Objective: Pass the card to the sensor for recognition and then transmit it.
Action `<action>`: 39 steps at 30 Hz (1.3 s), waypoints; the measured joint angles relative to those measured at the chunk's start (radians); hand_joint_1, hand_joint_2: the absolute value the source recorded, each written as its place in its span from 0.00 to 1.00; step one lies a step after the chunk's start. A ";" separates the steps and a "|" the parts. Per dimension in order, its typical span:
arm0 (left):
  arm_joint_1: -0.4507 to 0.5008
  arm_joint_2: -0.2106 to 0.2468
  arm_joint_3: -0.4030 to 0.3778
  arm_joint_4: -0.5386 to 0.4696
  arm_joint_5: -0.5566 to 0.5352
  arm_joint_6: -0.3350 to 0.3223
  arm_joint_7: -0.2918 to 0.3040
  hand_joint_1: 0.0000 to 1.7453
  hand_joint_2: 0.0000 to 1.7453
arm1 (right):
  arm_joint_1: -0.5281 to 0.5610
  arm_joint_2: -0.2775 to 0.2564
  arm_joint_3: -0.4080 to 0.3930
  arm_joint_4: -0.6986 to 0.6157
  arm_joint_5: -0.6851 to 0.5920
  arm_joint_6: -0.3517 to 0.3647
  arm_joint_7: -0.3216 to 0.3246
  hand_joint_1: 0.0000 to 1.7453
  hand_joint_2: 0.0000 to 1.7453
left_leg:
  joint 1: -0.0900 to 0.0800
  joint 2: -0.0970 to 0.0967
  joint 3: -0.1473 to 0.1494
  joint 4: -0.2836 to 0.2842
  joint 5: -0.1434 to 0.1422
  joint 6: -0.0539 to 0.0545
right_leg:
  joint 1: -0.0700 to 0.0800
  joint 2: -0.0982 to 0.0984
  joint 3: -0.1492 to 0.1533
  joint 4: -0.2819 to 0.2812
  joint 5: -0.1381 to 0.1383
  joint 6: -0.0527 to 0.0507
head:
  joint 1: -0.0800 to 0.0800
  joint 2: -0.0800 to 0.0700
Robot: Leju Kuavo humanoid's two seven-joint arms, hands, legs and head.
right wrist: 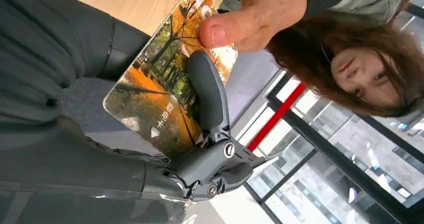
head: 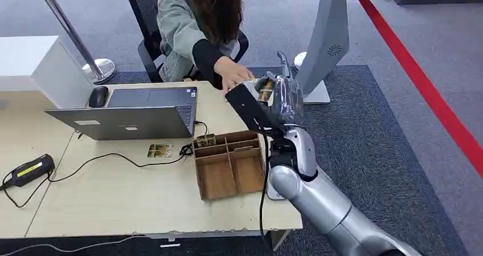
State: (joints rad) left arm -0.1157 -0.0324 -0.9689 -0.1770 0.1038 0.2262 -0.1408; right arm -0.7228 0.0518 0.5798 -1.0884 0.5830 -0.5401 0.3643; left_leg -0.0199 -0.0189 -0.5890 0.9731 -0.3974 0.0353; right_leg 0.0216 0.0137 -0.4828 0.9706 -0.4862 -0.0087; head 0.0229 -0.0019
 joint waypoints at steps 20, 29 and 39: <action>0.011 0.010 0.001 0.000 0.046 -0.007 0.000 0.00 0.00 | 0.113 -0.005 0.042 -0.192 -0.130 0.048 -0.048 0.00 1.00 | 0.000 0.001 0.000 0.000 0.000 0.000 | 0.000 0.000 -0.001 0.000 0.000 0.000 | 0.000 0.000; 0.010 0.040 0.007 0.000 0.082 -0.057 -0.002 0.00 0.00 | 0.281 -0.178 0.033 -0.609 0.047 0.322 0.112 0.00 1.00 | 0.000 0.001 0.000 0.000 0.000 0.000 | 0.000 0.001 -0.001 -0.001 0.000 0.000 | 0.000 0.000; 0.008 0.055 0.011 0.000 0.081 -0.054 -0.003 0.00 0.00 | 0.363 -0.311 0.024 -0.778 0.135 0.489 0.158 0.00 1.00 | 0.000 0.001 0.000 0.000 0.000 0.000 | 0.000 0.001 0.000 -0.001 0.000 0.000 | 0.000 0.000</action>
State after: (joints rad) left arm -0.1079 0.0229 -0.9575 -0.1766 0.1850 0.1720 -0.1442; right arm -0.3602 -0.2594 0.6035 -1.8662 0.7180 -0.0515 0.5226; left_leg -0.0199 -0.0176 -0.5888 0.9732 -0.3976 0.0353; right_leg 0.0213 0.0145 -0.4832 0.9699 -0.4862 -0.0090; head 0.0233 -0.0019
